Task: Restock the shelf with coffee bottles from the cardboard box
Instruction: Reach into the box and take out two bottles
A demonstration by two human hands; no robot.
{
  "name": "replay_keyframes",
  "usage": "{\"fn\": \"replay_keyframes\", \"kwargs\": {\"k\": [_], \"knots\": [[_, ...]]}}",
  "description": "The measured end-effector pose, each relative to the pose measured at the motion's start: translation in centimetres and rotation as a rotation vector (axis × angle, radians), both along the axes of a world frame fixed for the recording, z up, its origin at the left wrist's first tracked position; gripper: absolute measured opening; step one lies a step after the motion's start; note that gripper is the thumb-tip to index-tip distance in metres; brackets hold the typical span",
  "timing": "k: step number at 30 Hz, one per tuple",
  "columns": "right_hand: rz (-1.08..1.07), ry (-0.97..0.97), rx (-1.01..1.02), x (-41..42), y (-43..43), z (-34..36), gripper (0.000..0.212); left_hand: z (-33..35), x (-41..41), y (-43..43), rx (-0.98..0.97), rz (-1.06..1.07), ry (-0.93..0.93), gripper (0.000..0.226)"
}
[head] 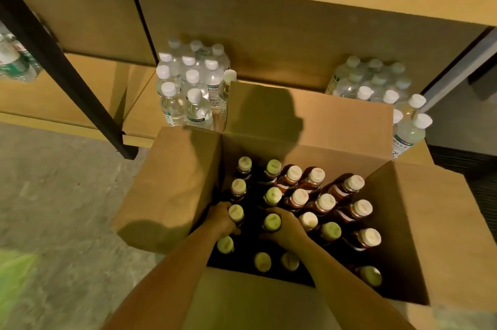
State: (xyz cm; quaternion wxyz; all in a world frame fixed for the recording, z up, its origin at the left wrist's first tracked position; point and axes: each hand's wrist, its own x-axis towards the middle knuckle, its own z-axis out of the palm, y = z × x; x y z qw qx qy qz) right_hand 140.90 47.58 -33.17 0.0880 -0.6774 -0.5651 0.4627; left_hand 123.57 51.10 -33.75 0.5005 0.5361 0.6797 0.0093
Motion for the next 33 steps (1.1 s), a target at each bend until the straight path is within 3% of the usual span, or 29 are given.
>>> {"fn": "replay_keyframes", "kwargs": {"k": [5,11,21,26,31,33], "knots": [[0.045,0.067,-0.005,0.1,0.6,-1.1,0.056,-1.6,0.0,0.0,0.006,0.051,-0.087,0.066],[0.082,0.033,-0.05,-1.2,1.0,-1.6,0.038,-2.0,0.0,-0.3,0.083,-0.006,-0.102,0.059],[0.097,0.028,0.069,-0.9,0.9,0.0,0.05,0.9,0.2,-0.8,0.229,-0.026,-0.102,0.066],[-0.025,0.314,0.154,-0.8,-0.5,3.1,0.042,4.6,-0.9,-1.9,0.375,0.014,-0.192,0.053],[-0.128,0.471,0.268,-0.7,-2.2,7.9,0.021,9.4,-1.5,-3.3,0.541,0.015,-0.264,0.041],[-0.18,0.492,0.33,-0.8,-2.2,10.3,0.027,11.7,-1.6,-3.4,0.574,0.013,-0.291,0.041]]}}
